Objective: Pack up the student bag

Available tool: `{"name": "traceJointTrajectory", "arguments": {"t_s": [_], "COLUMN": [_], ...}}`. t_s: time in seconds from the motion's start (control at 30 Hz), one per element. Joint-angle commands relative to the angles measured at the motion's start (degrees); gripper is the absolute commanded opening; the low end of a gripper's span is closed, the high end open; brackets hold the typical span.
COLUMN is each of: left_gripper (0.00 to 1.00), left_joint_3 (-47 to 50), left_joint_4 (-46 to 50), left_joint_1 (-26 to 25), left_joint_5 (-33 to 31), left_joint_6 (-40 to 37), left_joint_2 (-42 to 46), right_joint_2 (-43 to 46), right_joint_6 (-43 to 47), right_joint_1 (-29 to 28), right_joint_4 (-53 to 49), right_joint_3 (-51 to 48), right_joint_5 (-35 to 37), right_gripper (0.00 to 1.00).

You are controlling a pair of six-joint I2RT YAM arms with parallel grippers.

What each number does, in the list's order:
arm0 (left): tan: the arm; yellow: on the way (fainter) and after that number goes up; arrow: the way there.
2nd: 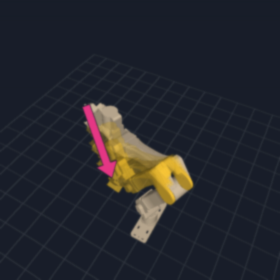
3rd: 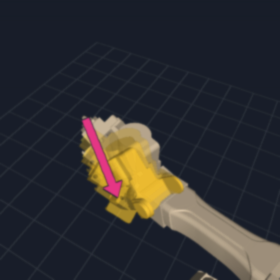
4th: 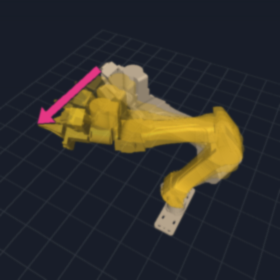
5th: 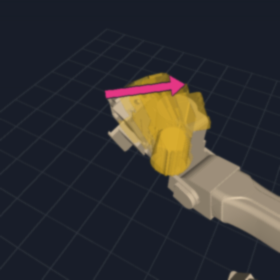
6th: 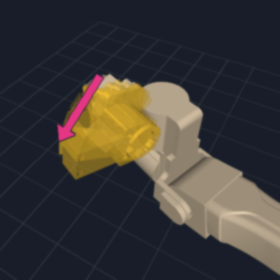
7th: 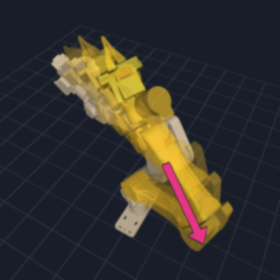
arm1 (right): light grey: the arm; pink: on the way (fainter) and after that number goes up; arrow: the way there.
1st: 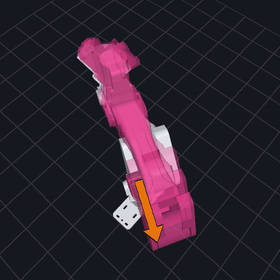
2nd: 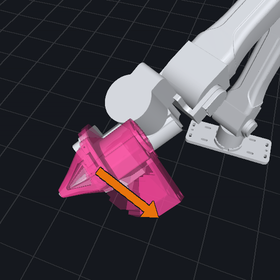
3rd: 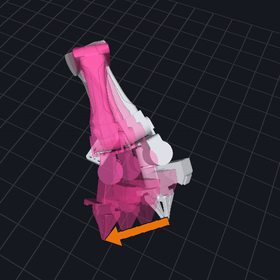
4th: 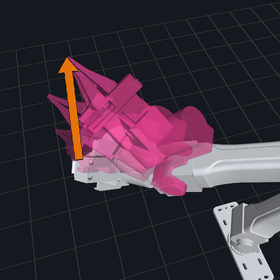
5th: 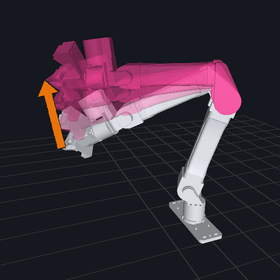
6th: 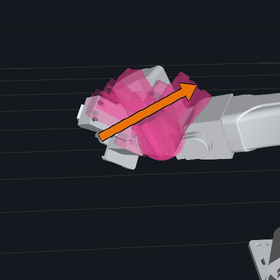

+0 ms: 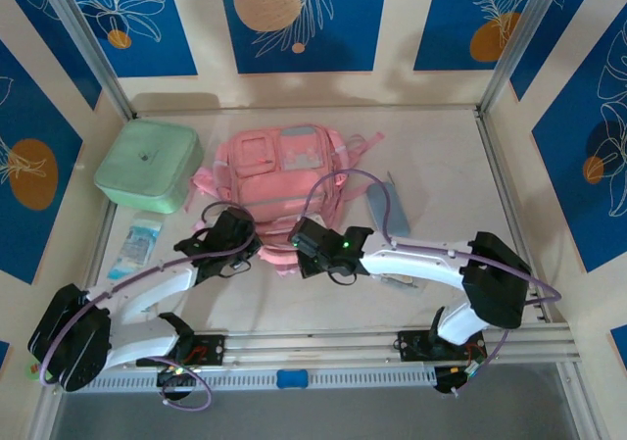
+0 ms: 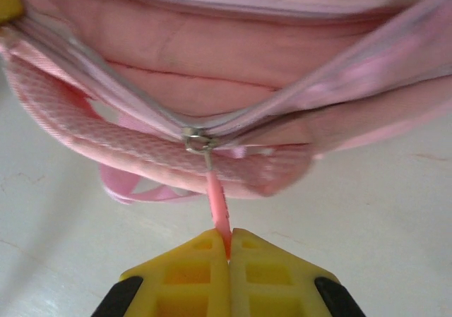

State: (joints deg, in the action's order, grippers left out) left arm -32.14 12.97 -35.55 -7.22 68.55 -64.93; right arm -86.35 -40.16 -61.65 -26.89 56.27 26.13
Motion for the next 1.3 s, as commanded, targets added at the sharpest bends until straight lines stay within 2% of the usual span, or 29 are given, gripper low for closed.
{"name": "traceJointTrajectory", "arguments": {"t_s": [0.0,0.2,0.3,0.37,0.5,0.63,0.8,0.9,1.0,1.1,1.27], "left_gripper": [0.00,0.00,0.00,0.00,0.00,0.00,0.00,0.00,0.00,0.00,0.00], "left_joint_3": [-0.17,-0.61,-1.30,-1.56,-0.82,-1.10,-0.57,-0.54,-0.83,-0.89,-1.01], "left_joint_4": [3.03,4.90,6.17,5.71,3.71,3.41,3.01,2.33,1.51,1.01,0.98], "left_joint_1": [4.21,8.73,11.67,12.63,12.61,12.65,12.61,12.61,12.61,12.61,12.61], "left_joint_5": [-0.98,2.07,3.31,4.81,6.82,7.50,7.93,8.35,9.11,9.45,9.51], "left_joint_6": [-4.69,-8.34,-10.47,-11.26,-10.65,-11.05,-10.88,-10.63,-10.65,-10.55,-10.73], "left_joint_2": [2.75,4.88,6.00,6.45,6.61,6.45,6.60,6.22,5.52,5.06,4.72], "right_joint_2": [3.70,7.43,9.10,9.65,7.37,1.38,-1.16,-3.58,-5.82,-8.39,-10.20], "right_joint_6": [1.75,4.79,6.63,8.95,13.30,13.27,11.84,13.43,13.76,15.56,16.43], "right_joint_1": [4.03,10.41,11.20,11.12,10.68,10.75,12.94,12.41,12.61,11.41,10.17], "right_joint_4": [-7.47,-8.85,-8.64,-5.77,3.69,5.79,14.67,14.83,15.57,13.88,14.50], "right_joint_3": [-2.79,-3.29,-2.57,-2.98,-2.28,1.03,-2.17,-0.96,-0.17,1.81,3.36], "right_joint_5": [2.18,2.89,1.83,-2.48,-16.31,-20.86,-30.45,-29.58,-29.27,-26.50,-27.71], "right_gripper": [0.00,0.00,0.00,0.00,0.00,0.23,0.41,0.48,0.51,0.52,0.46]}}
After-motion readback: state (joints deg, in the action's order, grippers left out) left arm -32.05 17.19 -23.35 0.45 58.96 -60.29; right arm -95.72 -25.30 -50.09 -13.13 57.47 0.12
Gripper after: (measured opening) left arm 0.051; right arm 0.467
